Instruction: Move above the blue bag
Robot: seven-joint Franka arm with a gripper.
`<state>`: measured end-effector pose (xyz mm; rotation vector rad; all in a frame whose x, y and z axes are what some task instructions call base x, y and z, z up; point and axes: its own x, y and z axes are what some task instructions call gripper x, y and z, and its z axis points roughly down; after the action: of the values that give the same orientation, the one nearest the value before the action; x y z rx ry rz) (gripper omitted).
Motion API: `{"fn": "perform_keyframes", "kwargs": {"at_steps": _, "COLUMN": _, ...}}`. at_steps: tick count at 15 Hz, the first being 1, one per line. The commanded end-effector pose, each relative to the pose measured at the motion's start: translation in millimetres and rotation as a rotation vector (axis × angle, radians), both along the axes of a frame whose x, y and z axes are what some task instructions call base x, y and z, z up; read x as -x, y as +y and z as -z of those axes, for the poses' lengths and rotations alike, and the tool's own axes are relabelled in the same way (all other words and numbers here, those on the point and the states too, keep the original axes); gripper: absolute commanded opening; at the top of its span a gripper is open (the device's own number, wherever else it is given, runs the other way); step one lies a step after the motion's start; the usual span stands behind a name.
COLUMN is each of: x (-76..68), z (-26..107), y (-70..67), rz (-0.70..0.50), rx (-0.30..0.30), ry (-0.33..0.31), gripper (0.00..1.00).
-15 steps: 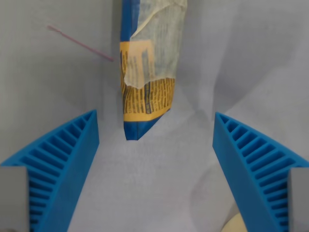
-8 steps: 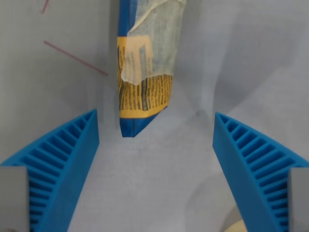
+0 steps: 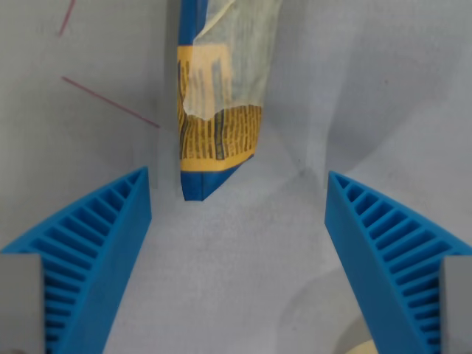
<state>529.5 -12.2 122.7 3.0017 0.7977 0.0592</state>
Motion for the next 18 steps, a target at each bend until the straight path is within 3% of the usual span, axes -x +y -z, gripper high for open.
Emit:
{"fn": "perform_keyframes", "kwargs": {"at_steps": 1, "x": -10.1, "z": 3.8, "y": 2.4, "rz": -0.006, "rx": 0.001, "ry": -0.005, "gripper": 1.0}}
{"fn": "perform_keyframes", "kwargs": {"at_steps": 18, "x": -31.8, "z": 9.3, "y": 8.3, "rz": -0.012, "rx": 0.01, "ry": -0.027, "gripper": 1.0}}
